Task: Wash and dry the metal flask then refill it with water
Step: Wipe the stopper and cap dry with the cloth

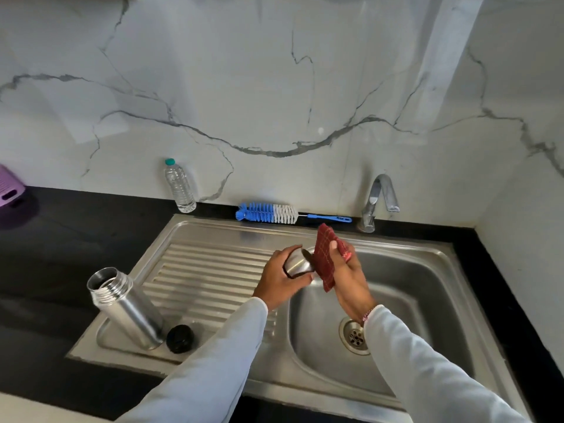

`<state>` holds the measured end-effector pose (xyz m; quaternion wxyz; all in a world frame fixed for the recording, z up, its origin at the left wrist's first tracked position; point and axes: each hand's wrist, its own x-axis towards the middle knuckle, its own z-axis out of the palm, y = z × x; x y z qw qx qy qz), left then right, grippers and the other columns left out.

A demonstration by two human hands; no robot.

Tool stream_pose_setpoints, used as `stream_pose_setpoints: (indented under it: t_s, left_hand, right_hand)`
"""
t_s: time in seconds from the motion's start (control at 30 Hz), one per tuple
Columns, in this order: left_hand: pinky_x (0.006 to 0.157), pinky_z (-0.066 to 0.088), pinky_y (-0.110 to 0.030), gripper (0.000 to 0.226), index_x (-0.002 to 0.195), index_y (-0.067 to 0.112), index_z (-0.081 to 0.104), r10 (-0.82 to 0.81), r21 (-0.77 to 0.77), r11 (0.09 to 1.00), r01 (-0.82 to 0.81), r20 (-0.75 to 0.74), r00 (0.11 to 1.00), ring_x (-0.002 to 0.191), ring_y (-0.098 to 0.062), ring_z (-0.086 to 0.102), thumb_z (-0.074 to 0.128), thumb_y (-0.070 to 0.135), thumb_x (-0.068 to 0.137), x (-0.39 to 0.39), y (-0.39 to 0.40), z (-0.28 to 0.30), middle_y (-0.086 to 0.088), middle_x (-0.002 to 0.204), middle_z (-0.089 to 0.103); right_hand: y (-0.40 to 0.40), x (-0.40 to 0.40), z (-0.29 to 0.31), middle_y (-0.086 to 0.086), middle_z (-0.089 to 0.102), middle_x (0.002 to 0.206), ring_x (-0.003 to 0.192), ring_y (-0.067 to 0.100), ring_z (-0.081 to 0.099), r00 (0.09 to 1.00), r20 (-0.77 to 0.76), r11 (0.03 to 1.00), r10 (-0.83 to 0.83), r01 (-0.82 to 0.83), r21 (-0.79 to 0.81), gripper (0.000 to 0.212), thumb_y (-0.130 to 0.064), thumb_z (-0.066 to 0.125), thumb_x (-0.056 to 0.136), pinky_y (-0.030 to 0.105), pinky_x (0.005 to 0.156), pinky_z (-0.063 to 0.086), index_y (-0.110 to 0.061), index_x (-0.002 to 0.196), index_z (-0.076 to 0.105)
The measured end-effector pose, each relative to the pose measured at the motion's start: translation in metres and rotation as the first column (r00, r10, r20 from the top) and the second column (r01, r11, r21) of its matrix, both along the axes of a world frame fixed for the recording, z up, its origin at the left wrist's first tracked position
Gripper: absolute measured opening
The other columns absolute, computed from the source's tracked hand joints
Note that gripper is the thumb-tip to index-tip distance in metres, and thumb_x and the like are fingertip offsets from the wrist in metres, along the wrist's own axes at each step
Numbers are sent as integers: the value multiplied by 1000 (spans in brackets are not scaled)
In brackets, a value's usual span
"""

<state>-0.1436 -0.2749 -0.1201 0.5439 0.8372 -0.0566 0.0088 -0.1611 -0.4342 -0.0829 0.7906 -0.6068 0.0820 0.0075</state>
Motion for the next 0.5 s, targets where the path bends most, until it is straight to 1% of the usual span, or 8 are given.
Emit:
stream_pose_setpoints:
  t_s: [0.07, 0.1, 0.17, 0.23, 0.33, 0.4, 0.43, 0.5]
  left_hand:
    - [97, 48, -18, 76, 143, 29, 50, -64, -57, 996, 62, -23, 998, 116, -7, 62, 77, 35, 72, -3, -26, 7, 4, 128, 62]
    - [95, 51, -19, 71, 143, 27, 48, -64, -126, 990, 60, -30, 997, 115, -8, 63, 73, 29, 76, -5, -38, 12, 3, 128, 64]
    - [81, 54, -17, 54, 137, 21, 47, 22, -285, 957, -49, -97, 995, 103, -10, 67, 58, 27, 84, -7, -59, 20, -4, 118, 66]
    - [68, 53, -18, 36, 124, 14, 49, 110, -418, 888, -191, -212, 971, 89, -14, 65, 42, 32, 93, -5, -77, 27, -10, 106, 65]
    - [73, 53, -34, 39, 107, 7, 52, 231, -398, 860, -320, -255, 939, 80, -18, 63, 33, 40, 100, 0, -100, 29, -16, 98, 66]
    - [84, 52, -40, 51, 104, 6, 56, 302, -332, 873, -357, -208, 931, 83, -19, 64, 28, 48, 99, 4, -108, 31, -12, 97, 69]
    - [90, 51, -40, 63, 108, 9, 61, 289, -311, 886, -344, -209, 934, 91, -20, 66, 23, 58, 96, 6, -109, 31, -11, 102, 71]
    - [104, 49, -42, 93, 126, 16, 65, 161, -365, 893, -263, -288, 944, 111, -24, 69, 14, 85, 89, 9, -110, 37, -15, 123, 71]
  right_hand:
    - [-1, -3, 2, 5, 69, 130, 94, 22, 72, 999, 37, 999, 33, -33, -7, 43, -44, 50, 102, 45, 67, 55, -25, 140, 54]
    - [-3, -5, 4, 3, 71, 126, 89, 17, 69, 998, 47, 999, 43, -42, -17, 43, -45, 49, 101, 33, 59, 48, -27, 139, 57]
    - [-11, -5, 3, -3, 75, 111, 77, 16, 60, 997, 62, 998, 47, -45, -34, 44, -49, 50, 100, 29, 53, 37, -30, 138, 60]
    - [-22, -6, 2, -7, 73, 117, 78, 16, 57, 994, 80, 997, 69, -65, -45, 44, -51, 49, 99, 28, 53, 35, -35, 138, 59]
    - [-34, -10, 4, -11, 68, 130, 91, 11, 61, 984, 141, 991, 106, -92, -101, 42, -50, 44, 102, 22, 55, 39, -38, 141, 55]
    - [-40, -13, 5, -11, 65, 134, 112, 11, 63, 977, 184, 985, 105, -77, -152, 41, -43, 45, 105, 19, 73, 48, -37, 145, 50]
    - [-42, -15, 5, -11, 60, 141, 127, 11, 57, 966, 235, 978, 106, -59, -200, 43, -40, 47, 106, 22, 90, 50, -35, 148, 46]
    - [-46, -19, -3, -10, 39, 159, 150, 9, 29, 918, 356, 908, 176, -11, -418, 49, -40, 47, 106, 37, 121, 29, -30, 152, 40]
